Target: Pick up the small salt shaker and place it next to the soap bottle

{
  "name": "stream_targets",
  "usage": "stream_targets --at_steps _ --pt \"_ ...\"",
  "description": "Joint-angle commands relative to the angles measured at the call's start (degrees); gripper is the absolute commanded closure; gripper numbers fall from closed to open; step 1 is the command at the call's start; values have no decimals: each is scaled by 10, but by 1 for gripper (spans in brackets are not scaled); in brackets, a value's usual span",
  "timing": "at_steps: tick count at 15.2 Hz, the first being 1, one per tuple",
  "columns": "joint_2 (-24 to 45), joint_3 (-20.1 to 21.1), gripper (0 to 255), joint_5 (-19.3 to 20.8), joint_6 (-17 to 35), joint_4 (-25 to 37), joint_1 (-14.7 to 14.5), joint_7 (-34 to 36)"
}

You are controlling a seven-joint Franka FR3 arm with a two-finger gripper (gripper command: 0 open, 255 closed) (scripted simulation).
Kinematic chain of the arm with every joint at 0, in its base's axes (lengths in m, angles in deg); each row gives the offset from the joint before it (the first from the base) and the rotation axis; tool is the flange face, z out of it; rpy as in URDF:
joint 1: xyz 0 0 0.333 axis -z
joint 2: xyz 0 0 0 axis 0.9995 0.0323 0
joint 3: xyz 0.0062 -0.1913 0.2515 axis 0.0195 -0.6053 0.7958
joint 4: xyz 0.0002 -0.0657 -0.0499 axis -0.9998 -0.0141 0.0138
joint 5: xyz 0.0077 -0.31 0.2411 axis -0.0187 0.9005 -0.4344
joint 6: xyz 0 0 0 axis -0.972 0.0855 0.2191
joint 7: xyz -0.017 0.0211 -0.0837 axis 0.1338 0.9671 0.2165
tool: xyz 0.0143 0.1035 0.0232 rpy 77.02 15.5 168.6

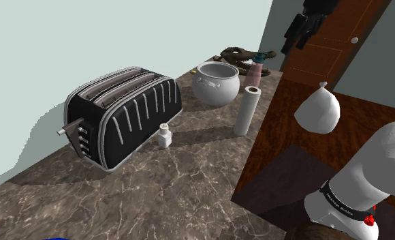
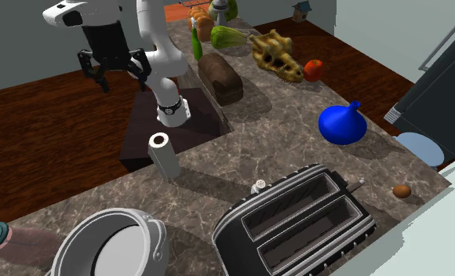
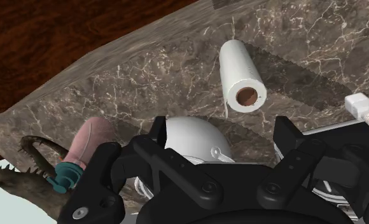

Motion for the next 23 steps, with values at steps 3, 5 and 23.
stream_targets --at_steps 3,5,23 --pt "6 14 0 -10 34 -24 -8 12" --pt "14 28 0 -19 69 -45 -16 23" --pt "226 172 0 -53 392 -109 -70 137"
